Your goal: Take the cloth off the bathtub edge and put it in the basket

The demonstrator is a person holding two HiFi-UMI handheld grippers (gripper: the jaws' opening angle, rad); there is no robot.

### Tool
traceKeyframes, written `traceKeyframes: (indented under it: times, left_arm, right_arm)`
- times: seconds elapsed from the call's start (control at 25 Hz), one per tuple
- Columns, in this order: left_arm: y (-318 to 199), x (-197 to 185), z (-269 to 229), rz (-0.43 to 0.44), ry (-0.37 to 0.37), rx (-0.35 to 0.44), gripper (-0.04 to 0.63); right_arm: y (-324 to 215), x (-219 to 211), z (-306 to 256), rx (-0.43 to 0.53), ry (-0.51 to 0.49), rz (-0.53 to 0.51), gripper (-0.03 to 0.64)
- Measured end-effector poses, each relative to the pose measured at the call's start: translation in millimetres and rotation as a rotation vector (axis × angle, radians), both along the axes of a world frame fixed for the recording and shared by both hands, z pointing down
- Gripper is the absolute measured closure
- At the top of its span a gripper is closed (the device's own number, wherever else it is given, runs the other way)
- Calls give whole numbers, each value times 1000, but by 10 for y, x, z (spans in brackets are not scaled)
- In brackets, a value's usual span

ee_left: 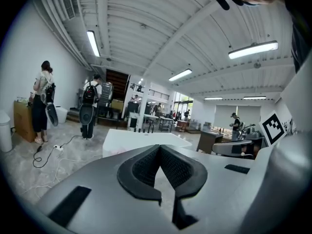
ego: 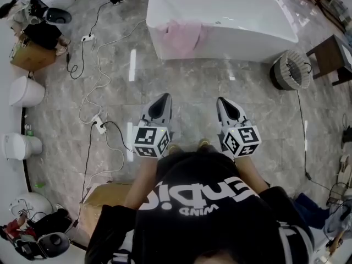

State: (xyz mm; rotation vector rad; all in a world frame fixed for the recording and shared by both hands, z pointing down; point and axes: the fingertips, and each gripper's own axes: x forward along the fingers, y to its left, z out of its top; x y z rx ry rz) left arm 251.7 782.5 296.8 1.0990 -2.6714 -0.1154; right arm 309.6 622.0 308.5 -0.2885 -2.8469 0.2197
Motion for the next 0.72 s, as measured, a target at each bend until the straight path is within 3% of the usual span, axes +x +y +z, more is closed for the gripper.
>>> traceKeyframes:
  times: [0.36,0.72]
  left_arm:
    - [302,-226,172,49,4,9,581]
    - [277,-907,231,64,9,44,581]
  right_arm:
    - [182,-160,81,28,10,68,604]
    - [213,-871,166,13,1,60,604]
